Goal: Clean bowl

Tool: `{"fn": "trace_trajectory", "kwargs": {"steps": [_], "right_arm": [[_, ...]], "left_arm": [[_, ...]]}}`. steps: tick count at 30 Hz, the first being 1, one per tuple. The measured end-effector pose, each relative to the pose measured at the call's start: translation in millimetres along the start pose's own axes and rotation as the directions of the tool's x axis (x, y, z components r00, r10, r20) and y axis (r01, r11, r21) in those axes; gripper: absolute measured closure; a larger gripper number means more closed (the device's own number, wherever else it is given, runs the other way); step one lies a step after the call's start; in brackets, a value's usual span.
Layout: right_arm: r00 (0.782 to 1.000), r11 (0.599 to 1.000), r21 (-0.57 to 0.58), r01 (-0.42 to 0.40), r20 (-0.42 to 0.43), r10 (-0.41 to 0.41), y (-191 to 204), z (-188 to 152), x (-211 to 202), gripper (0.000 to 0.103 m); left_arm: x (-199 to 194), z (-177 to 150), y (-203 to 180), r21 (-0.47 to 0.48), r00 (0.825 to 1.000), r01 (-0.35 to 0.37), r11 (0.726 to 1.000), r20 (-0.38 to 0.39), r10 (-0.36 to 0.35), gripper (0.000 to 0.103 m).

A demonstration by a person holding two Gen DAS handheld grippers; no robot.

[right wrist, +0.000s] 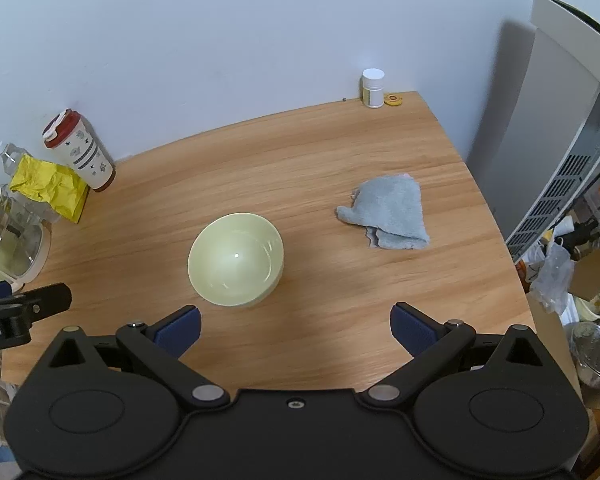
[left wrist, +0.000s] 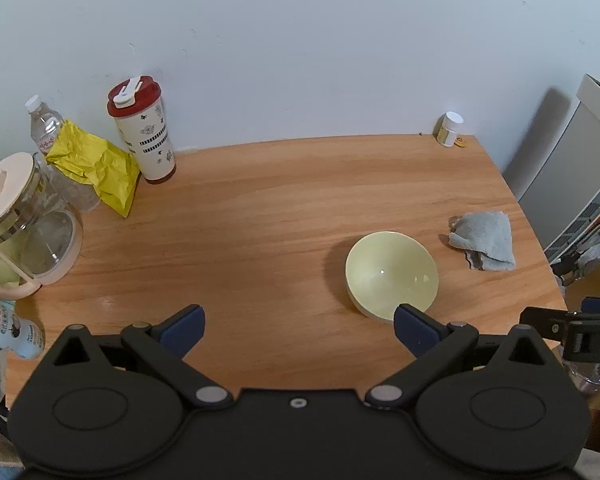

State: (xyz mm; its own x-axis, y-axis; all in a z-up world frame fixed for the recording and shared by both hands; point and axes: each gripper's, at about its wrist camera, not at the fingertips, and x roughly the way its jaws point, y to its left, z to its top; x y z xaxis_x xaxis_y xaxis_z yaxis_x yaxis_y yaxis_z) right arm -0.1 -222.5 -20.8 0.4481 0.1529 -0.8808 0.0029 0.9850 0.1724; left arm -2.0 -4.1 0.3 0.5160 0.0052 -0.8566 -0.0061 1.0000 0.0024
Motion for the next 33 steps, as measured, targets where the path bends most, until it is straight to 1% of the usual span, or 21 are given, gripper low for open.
{"fn": "trace_trajectory", "kwargs": {"steps": [3, 4, 6, 10, 16, 24, 33], "right_arm": [[1.000, 1.000, 0.002, -0.004, -0.004, 0.004, 1, 1, 1, 0.001], [1.000, 1.000, 0.003, -0.006, -0.005, 0.006, 1, 2, 1, 0.001], [1.000, 1.000, 0.005, -0.008, -0.007, 0.008, 2, 2, 2, 0.001], [1.000, 1.000, 0.007, -0.013, -0.011, 0.013, 3, 3, 3, 0.001], [1.000, 1.000, 0.008, -0.007, -0.006, 0.007, -2, -1, 7, 0.001], [1.000, 1.000, -0.005, -0.007, -0.028, 0.006, 2, -1, 9, 0.001], [1.000, 1.000, -0.025, -0.001, -0.026, 0.000, 5, -1, 8, 0.001]], "left_arm": [[-4, -8, -13, 0.013, 1.000, -0.002, 1.000, 0.017, 0.002, 0.000], [-3, -6, -10, 0.002, 1.000, 0.023, 1.000, 0.003, -0.023, 0.000], [-3, -7, 1, -0.025, 0.996, 0.084, 0.996, 0.007, -0.084, 0.001], [-2, -1, 3, -0.007, 0.998, 0.056, 0.998, 0.004, -0.056, 0.000], [-1, 0, 3, -0.002, 0.999, 0.042, 0.999, 0.006, -0.042, 0.000], [0, -2, 3, 0.011, 0.999, 0.040, 0.999, 0.009, -0.041, 0.000], [-2, -5, 0, -0.015, 0.999, 0.043, 0.999, 0.009, -0.043, 0.000]]}}
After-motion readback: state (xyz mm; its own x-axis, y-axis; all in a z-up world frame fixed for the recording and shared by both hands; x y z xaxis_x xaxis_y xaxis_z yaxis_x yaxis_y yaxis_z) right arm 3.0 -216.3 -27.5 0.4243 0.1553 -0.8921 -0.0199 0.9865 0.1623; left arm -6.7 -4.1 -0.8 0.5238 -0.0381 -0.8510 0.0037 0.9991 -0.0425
